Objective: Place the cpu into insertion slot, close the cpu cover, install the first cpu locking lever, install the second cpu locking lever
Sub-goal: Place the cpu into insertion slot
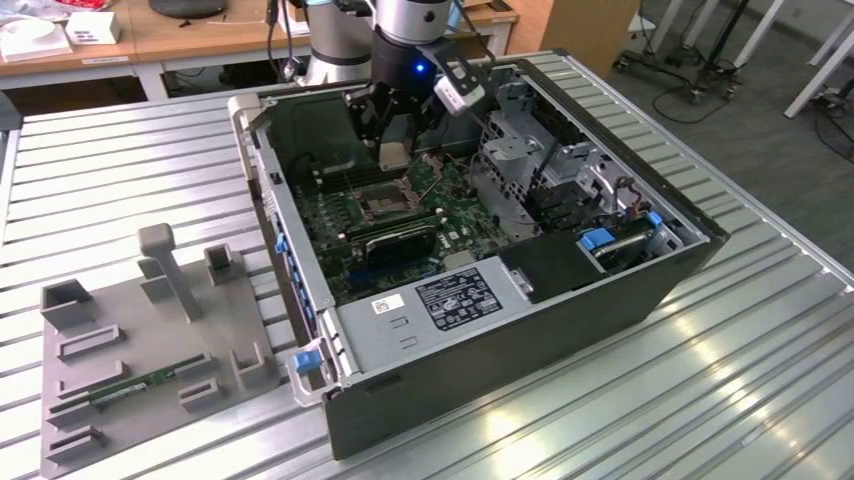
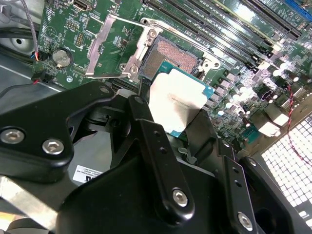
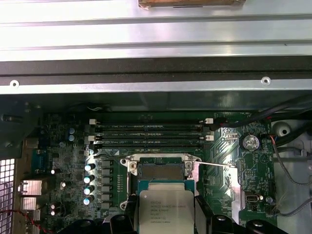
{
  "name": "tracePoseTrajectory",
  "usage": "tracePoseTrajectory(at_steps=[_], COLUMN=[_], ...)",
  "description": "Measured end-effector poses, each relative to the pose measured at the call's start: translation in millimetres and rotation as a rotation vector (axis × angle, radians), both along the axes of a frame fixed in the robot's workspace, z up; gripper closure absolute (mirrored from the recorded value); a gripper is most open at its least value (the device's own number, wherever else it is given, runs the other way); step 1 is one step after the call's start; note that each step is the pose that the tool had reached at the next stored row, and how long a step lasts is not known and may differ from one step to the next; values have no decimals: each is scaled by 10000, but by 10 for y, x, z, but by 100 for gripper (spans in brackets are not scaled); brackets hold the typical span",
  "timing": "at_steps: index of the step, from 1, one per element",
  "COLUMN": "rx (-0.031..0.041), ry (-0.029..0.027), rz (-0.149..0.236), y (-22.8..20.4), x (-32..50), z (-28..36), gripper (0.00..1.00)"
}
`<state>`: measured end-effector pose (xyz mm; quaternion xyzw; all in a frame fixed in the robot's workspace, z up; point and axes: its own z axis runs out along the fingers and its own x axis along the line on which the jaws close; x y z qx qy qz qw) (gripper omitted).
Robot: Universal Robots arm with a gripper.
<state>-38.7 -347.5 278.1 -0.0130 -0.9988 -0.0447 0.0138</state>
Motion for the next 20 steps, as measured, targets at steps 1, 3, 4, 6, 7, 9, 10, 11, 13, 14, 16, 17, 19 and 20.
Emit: tracePoseTrajectory(at_steps=[1,3,4,6,7,9,10,11,13,14,16,17,19,20], rx=[0,5,2,2,2,2,2,1,0,0,0,1,2,0], ry=[0,-2,0,0,-1,0,0,0,0,1,0,0,-1,0], rz=[0,0,0,0,0,0,0,0,0,0,0,0,0,0], y=[0,0,0,0,0,0,0,0,0,0,0,0,0,0], x=[0,0,0,0,0,0,0,0,0,0,0,0,0,0], z=[-1,-14,-23,-51,-64,-89,-100,-112,-136,-148,-174,-186,-206,-208], gripper=[46,46,46,46,46,46,46,46,46,46,46,46,46,46])
